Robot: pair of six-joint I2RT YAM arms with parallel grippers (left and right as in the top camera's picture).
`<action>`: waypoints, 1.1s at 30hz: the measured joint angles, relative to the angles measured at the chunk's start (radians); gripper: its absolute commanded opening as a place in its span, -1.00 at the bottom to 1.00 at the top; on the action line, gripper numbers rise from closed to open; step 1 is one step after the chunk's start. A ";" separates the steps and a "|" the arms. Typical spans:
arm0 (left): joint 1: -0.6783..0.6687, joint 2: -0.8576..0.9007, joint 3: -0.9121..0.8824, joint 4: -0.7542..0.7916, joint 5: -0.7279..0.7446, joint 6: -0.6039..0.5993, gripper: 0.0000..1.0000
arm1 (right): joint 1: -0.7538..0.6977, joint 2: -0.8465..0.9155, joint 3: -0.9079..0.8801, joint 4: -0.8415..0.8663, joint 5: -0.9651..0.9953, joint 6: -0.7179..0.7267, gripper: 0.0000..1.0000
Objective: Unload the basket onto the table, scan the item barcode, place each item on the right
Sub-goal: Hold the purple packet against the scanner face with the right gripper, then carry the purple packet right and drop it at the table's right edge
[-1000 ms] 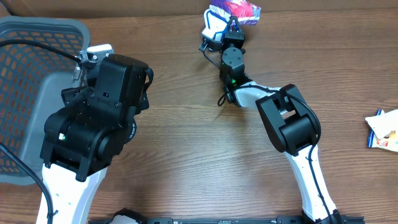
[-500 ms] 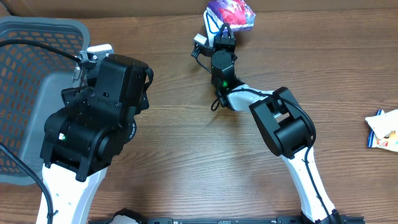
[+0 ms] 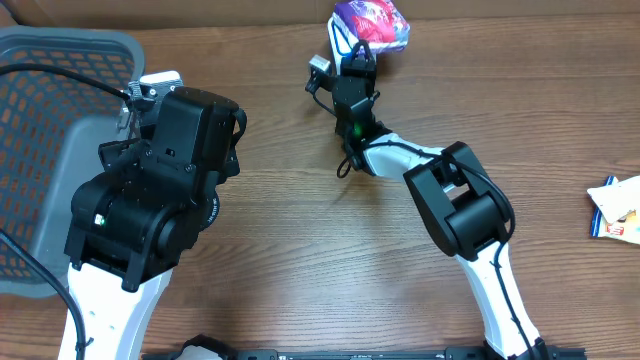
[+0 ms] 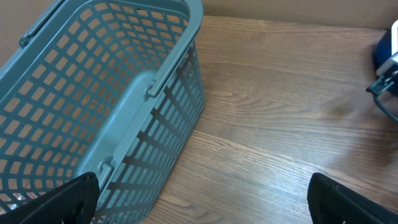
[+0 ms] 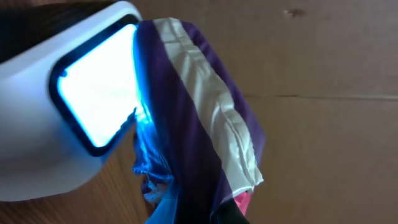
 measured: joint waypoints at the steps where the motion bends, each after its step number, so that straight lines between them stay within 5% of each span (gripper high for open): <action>1: 0.000 0.000 0.000 0.000 0.000 0.000 0.99 | 0.000 -0.008 0.000 -0.013 0.000 0.000 -0.92; 17: 0.000 0.000 0.000 0.000 0.000 0.000 1.00 | 0.025 -0.089 -0.008 -0.184 0.010 0.018 -0.92; 25: 0.000 0.000 0.000 0.000 0.000 0.000 1.00 | 0.022 -0.290 -0.052 -0.220 0.043 0.070 -0.92; 30: 0.000 0.000 0.000 -0.001 0.000 0.000 1.00 | -0.018 -0.502 -0.051 -0.333 0.161 0.242 -0.93; 33: 0.000 0.000 0.000 -0.001 0.000 0.000 1.00 | -0.117 -0.618 -0.040 -0.561 0.297 0.492 -0.93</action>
